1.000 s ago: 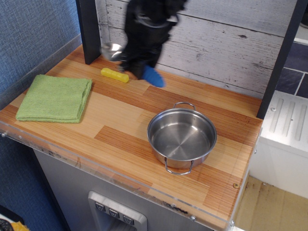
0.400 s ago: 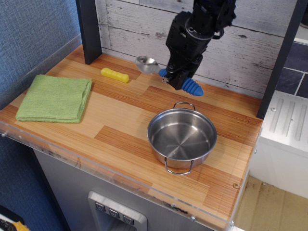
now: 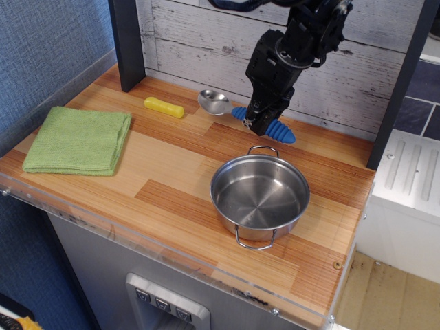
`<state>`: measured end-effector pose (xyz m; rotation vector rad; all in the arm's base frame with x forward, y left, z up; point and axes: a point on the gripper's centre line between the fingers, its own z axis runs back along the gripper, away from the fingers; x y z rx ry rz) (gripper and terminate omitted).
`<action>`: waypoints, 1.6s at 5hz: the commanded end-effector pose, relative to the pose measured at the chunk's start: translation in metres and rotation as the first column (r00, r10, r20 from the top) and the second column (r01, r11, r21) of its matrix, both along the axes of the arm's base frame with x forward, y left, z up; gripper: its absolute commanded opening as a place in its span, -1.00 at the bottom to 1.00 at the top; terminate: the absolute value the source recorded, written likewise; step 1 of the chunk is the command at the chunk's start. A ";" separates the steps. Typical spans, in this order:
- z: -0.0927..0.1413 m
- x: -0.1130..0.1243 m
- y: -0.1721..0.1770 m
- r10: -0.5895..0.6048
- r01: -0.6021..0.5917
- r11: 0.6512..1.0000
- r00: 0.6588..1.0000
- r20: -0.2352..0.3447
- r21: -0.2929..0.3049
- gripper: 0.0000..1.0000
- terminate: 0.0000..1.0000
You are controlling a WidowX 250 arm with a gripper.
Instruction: Move the blue spoon so that it forms a lie with the fry.
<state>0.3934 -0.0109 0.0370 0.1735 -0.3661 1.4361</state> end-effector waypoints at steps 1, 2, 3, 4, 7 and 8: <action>0.007 0.015 0.000 0.015 -0.014 1.000 0.999 0.037 -0.012 -1.00 -1.00; 0.005 0.012 0.001 0.075 -0.075 0.997 0.997 0.019 -0.009 -1.00 -1.00; 0.005 0.008 0.004 0.111 -0.111 0.994 0.994 -0.003 -0.014 1.00 -1.00; 0.010 0.004 0.005 0.137 -0.137 0.991 0.991 -0.001 -0.003 1.00 -1.00; 0.055 -0.007 0.008 0.093 -0.095 0.995 0.991 0.092 0.017 1.00 -1.00; 0.084 -0.018 0.015 0.093 -0.099 0.995 0.984 0.152 0.030 1.00 -1.00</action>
